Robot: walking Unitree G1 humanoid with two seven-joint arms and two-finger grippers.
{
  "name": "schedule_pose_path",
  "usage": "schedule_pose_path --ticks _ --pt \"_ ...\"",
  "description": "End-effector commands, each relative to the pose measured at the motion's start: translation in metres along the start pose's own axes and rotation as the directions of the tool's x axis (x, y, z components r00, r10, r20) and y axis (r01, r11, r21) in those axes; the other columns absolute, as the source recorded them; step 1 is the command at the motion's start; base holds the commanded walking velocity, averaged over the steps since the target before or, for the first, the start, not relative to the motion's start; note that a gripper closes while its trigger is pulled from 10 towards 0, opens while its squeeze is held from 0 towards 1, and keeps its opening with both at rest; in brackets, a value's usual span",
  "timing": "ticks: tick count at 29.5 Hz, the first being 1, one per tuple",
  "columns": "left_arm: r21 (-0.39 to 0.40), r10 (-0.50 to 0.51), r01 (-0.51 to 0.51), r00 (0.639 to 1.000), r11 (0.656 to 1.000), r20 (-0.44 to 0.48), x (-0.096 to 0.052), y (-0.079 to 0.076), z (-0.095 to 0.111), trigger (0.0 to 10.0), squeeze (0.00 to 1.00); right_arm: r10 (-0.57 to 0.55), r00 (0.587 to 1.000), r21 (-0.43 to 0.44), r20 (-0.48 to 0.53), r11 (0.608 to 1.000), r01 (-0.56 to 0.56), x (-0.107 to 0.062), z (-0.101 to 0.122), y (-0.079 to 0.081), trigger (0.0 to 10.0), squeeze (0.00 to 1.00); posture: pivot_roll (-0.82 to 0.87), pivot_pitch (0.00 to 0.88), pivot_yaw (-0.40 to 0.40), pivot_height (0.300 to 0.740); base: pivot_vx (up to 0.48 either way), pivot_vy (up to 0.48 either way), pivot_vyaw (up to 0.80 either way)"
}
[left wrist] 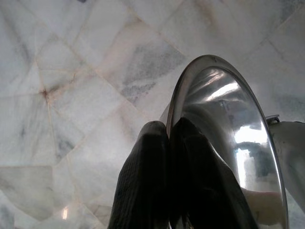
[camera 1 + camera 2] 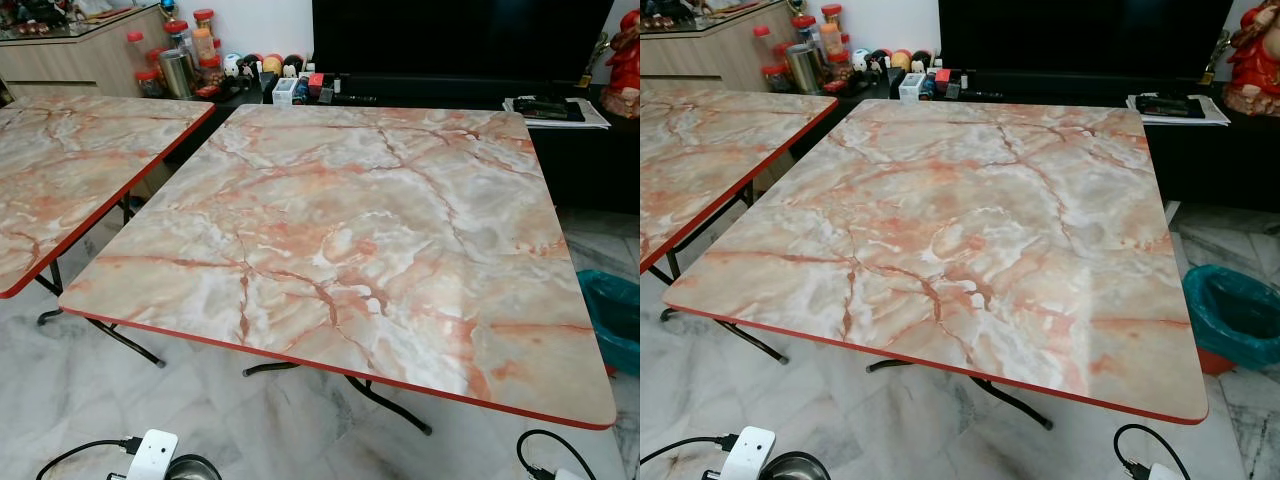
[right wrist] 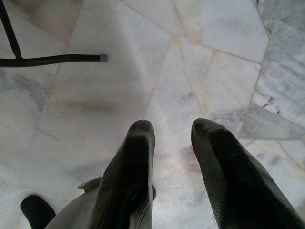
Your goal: Setting the table
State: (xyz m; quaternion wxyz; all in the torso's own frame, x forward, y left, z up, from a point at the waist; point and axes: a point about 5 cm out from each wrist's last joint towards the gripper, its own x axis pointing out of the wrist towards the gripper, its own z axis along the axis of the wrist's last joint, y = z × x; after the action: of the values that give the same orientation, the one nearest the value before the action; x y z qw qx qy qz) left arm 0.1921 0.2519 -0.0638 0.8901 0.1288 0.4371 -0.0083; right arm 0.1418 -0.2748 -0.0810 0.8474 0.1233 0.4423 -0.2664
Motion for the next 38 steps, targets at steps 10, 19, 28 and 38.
schedule_pose_path --ticks 10,19,28,38 --pt "-0.022 0.014 -0.015 0.999 1.000 -0.044 -0.004 0.005 -0.014 10.0 0.00 0.008 1.000 -0.014 -0.019 1.000 -0.008 0.000 -0.003 0.001 10.0 0.00 -0.01 0.062 0.064 0.740 0.000 0.000 -0.78" --pt "-0.013 0.013 -0.014 0.999 1.000 -0.039 -0.003 0.004 -0.012 10.0 0.00 0.007 1.000 -0.015 -0.022 1.000 -0.007 0.000 -0.003 0.001 10.0 0.00 -0.01 0.072 0.063 0.740 0.000 0.000 -0.78" --pt "-0.017 -0.006 0.005 1.000 1.000 -0.030 -0.002 0.002 -0.010 10.0 0.00 0.002 1.000 0.011 -0.004 1.000 -0.002 0.000 -0.002 0.001 10.0 0.00 0.00 0.075 0.062 0.740 0.000 0.000 -0.09" --pt "-0.204 0.153 -0.161 0.987 0.966 -0.052 -0.007 0.017 -0.021 10.0 0.00 0.001 1.000 0.001 -0.008 1.000 -0.001 0.000 -0.002 0.002 10.0 0.00 0.00 0.076 0.068 0.740 0.000 0.000 0.00"
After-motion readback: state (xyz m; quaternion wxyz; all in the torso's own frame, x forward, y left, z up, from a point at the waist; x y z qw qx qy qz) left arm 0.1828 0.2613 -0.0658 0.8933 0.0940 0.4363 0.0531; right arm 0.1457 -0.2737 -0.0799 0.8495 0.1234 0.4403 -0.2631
